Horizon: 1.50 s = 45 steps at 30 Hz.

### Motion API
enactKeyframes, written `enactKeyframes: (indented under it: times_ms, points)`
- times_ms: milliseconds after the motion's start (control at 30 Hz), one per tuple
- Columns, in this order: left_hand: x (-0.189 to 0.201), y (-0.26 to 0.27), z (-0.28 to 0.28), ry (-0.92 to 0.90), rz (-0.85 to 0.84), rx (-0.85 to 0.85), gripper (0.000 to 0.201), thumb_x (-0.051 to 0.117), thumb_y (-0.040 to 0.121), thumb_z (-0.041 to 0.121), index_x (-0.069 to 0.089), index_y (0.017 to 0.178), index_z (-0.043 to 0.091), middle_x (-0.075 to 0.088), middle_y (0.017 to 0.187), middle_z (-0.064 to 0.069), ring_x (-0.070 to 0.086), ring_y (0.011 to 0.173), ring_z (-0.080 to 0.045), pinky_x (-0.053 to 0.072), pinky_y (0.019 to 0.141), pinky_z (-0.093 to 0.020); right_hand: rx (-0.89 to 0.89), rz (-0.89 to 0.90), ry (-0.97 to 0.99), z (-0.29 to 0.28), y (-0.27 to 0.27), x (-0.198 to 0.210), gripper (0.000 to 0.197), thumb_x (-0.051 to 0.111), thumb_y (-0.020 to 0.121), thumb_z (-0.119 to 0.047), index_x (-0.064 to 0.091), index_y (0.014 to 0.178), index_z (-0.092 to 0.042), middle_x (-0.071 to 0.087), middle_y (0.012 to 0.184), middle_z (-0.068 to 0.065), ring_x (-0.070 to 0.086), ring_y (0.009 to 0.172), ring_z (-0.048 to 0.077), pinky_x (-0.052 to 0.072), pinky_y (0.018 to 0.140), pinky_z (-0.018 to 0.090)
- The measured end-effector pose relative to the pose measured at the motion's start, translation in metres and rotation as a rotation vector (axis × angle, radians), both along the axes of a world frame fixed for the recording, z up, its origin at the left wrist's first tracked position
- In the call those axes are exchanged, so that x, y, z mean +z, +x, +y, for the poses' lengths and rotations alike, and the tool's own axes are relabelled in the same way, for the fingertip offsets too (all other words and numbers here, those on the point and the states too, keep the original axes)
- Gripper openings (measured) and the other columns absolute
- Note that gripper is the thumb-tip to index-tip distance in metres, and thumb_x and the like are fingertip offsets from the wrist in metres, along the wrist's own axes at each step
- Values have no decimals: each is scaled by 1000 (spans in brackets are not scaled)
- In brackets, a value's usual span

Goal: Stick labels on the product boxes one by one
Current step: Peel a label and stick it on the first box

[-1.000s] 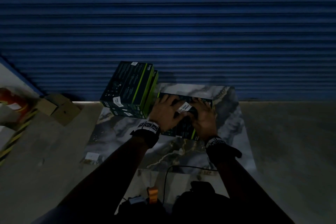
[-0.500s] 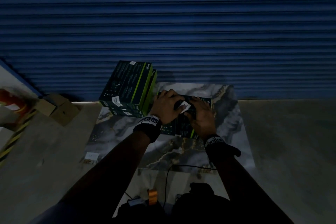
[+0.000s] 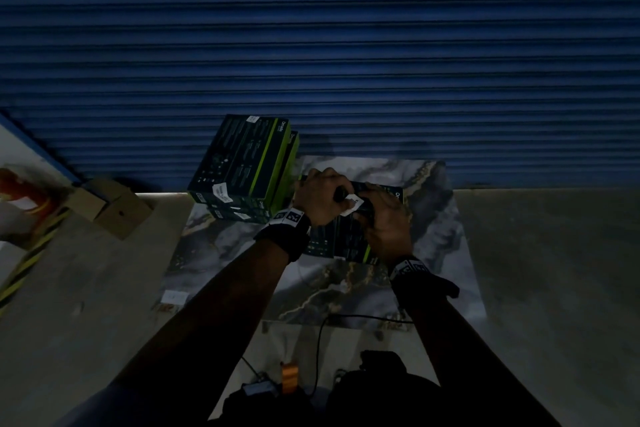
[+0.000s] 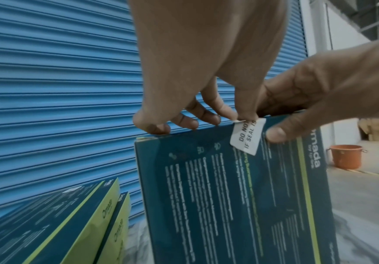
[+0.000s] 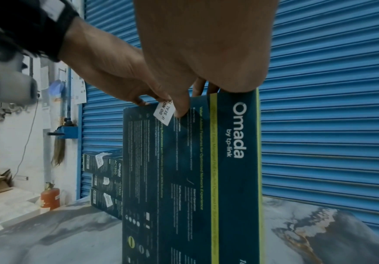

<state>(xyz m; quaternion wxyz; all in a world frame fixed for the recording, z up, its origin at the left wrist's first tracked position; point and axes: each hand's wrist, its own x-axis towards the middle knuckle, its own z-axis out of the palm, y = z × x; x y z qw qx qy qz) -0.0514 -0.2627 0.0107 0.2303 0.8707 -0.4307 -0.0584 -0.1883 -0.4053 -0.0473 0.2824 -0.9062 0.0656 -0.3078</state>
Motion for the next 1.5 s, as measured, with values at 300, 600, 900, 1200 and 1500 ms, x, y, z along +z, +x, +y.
enactKeyframes:
  times_ms: [300,600,900,1200,1500]
  points:
    - [-1,10,-3,-36,78,22,34,75,84,54,63,113,43,59,104,13,53,104,-25,45,90,-38,-14,64,-34,-1,3,6,54,71,89,-33,58,138,-15,57,140,7,56,127,25,46,108,43]
    - [-15,10,-2,-106,34,1,35,52,80,68,69,103,49,58,104,13,59,102,-25,46,96,-46,-55,83,-18,0,4,13,40,75,85,-36,63,122,-25,62,129,-4,61,114,19,52,92,46]
    - [5,4,-7,-66,86,23,7,69,85,41,72,91,43,65,102,1,64,97,-32,53,87,-40,-58,102,-40,4,-3,26,57,76,81,-39,62,130,-14,64,130,5,62,114,22,50,98,35]
    - [0,-5,2,-119,-58,-4,14,72,91,35,75,105,32,65,104,1,63,96,-27,54,80,-38,-22,57,9,6,-10,26,50,81,82,-28,64,125,-9,65,124,7,64,107,22,52,91,33]
    - [11,-3,0,10,-28,-43,11,70,92,35,74,103,34,62,111,2,61,106,-28,51,81,-36,12,24,33,5,-15,18,43,79,86,-20,64,123,-4,64,122,11,64,106,25,53,90,35]
